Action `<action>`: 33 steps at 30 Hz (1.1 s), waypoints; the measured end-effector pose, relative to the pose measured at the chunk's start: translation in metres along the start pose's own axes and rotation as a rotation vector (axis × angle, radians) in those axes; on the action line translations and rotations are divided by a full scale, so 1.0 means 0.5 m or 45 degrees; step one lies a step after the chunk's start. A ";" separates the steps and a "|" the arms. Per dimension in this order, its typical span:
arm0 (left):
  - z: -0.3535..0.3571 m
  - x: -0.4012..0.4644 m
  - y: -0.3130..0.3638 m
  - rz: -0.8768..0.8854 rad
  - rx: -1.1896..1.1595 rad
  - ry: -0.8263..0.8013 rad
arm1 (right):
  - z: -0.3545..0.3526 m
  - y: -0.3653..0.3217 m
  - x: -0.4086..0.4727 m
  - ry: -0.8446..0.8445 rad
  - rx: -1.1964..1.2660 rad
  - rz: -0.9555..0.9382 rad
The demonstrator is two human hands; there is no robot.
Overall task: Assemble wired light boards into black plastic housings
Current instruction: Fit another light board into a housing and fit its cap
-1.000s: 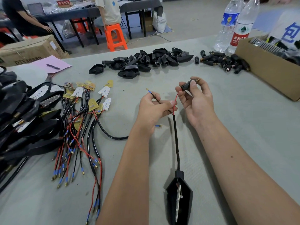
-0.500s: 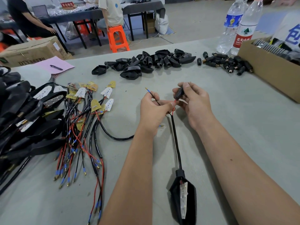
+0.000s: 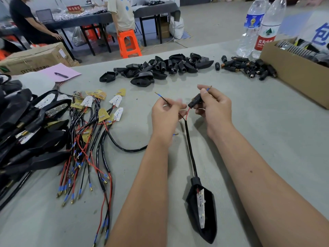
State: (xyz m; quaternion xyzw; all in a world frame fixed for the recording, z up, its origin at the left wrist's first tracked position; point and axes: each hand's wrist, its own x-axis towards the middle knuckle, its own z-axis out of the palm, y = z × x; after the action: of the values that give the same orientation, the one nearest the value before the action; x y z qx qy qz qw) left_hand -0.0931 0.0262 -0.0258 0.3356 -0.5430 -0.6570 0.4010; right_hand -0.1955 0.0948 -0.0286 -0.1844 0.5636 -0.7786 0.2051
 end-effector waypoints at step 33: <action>-0.019 0.012 -0.010 0.086 0.436 -0.256 | -0.006 0.012 0.018 0.309 0.040 -0.026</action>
State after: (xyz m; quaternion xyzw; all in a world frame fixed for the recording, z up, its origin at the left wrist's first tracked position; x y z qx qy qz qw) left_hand -0.0882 0.0172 -0.0327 0.3133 -0.6951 -0.5715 0.3035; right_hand -0.2039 0.0908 -0.0347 -0.0911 0.5701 -0.8060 0.1304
